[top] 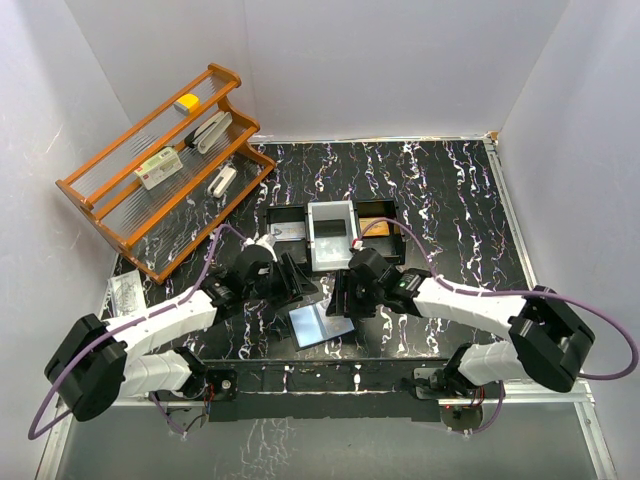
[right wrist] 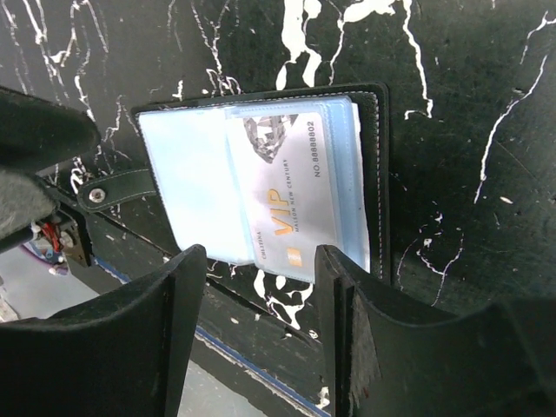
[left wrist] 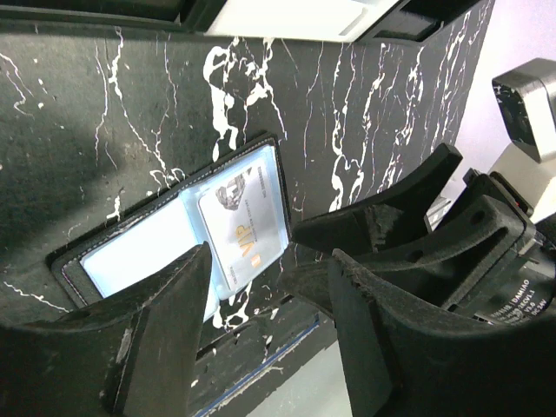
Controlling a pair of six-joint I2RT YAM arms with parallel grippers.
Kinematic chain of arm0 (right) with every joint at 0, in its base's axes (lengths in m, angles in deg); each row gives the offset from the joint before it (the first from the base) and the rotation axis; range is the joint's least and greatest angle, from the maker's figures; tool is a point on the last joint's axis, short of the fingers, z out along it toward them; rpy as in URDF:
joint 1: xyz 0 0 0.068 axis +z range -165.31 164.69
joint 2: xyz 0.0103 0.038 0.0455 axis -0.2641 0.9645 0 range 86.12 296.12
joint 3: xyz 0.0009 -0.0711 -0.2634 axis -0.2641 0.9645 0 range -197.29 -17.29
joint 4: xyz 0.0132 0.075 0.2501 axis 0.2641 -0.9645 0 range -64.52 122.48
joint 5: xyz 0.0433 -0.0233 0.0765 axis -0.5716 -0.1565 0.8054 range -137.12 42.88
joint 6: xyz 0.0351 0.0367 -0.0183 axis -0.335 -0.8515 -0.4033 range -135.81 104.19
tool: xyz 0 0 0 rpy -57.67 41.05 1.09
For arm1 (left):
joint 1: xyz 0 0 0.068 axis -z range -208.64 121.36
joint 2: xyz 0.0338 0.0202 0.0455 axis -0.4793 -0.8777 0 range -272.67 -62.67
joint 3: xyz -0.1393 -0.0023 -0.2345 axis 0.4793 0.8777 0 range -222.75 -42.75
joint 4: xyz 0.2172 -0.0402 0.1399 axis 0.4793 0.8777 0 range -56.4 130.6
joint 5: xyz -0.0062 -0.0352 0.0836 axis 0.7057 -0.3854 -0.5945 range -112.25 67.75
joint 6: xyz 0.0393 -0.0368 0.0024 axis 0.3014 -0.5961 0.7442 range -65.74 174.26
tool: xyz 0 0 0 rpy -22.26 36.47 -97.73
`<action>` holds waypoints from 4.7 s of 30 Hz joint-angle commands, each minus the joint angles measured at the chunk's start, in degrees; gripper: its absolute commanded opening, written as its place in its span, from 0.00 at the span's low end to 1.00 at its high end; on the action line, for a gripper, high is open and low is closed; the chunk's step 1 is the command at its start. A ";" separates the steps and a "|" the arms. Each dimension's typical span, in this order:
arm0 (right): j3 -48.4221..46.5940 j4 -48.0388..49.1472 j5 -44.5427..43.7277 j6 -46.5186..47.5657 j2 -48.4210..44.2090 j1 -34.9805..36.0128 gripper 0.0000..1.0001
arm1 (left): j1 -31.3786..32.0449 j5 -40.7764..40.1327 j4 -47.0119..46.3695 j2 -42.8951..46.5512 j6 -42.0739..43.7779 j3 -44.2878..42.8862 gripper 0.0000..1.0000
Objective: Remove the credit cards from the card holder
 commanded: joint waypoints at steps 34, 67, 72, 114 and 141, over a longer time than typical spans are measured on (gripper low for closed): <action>-0.72 3.96 4.39 3.18 8.55 -0.25 0.36 | 6.18 -1.99 -1.54 -9.87 -10.45 2.18 0.42; 2.09 7.97 7.00 -1.29 9.37 -0.27 0.35 | 8.85 -2.52 -11.14 -7.98 -11.93 9.74 0.13; 3.20 10.63 9.24 -2.57 9.18 -0.26 0.31 | 8.79 -0.89 -16.08 -10.70 -10.78 9.38 0.16; 3.57 9.44 6.22 -7.48 10.44 -0.36 0.32 | 2.90 3.85 -9.08 -0.88 -1.46 10.71 0.08; 2.58 9.37 7.28 -6.92 12.90 -0.40 0.31 | 2.90 4.40 -8.60 -2.54 -2.21 12.61 0.30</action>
